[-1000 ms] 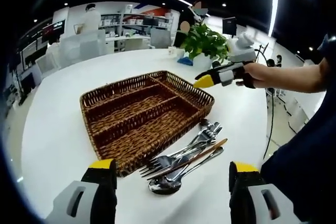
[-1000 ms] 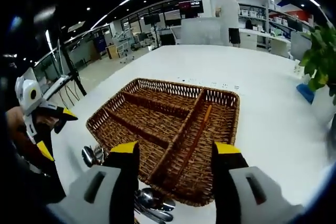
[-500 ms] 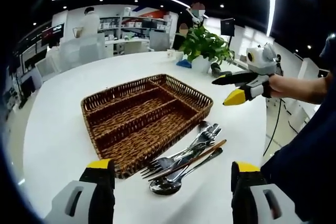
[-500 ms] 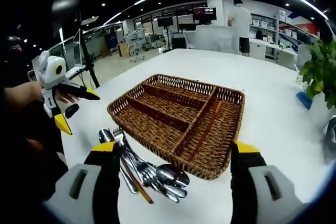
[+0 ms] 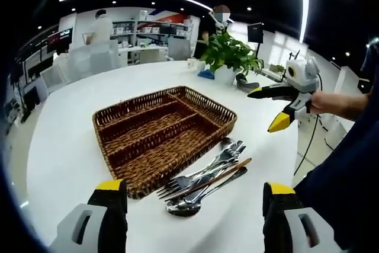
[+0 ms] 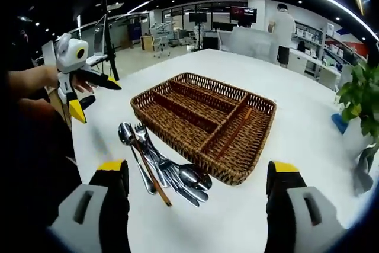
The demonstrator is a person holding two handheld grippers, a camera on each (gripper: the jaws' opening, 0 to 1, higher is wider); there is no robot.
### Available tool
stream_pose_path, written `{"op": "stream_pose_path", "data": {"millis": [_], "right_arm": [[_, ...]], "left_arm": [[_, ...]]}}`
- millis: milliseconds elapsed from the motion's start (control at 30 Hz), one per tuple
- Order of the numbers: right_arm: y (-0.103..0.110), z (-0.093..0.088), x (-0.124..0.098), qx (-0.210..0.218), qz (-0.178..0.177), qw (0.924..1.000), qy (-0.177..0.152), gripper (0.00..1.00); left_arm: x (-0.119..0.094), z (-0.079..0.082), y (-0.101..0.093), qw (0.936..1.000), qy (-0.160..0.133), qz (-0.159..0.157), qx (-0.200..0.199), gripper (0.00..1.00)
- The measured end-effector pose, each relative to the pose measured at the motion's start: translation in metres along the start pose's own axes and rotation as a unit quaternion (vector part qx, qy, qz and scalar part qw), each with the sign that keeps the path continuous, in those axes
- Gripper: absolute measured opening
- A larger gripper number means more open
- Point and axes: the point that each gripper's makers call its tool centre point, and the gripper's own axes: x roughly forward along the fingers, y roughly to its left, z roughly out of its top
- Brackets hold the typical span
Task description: Arrange the knives, forks, and spoons in their matching storage slots by inserting each utensil handle-first until every utensil is classified and aligned in the correct compartment
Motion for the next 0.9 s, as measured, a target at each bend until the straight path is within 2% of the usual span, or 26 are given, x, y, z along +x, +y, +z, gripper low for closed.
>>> {"op": "stream_pose_path", "data": {"millis": [233,567,767,900], "right_arm": [[0.004,0.0,-0.002,0.0,0.004,1.0,0.0,0.99],[0.007,0.001,-0.005,-0.003,0.008,1.0,-0.001,0.99],[0.007,0.002,-0.009,-0.002,0.006,1.0,-0.002,0.99],[0.006,0.001,-0.011,0.002,0.004,1.0,-0.004,0.98]], "left_arm": [[0.0,-0.005,-0.006,0.9999,0.009,-0.001,0.007,1.0],[0.001,-0.002,-0.008,0.9998,0.01,-0.003,0.017,1.0],[0.006,0.0,-0.01,0.9988,0.021,-0.018,0.04,0.93],[0.009,0.004,-0.015,0.9968,0.022,-0.037,0.067,0.82]]}}
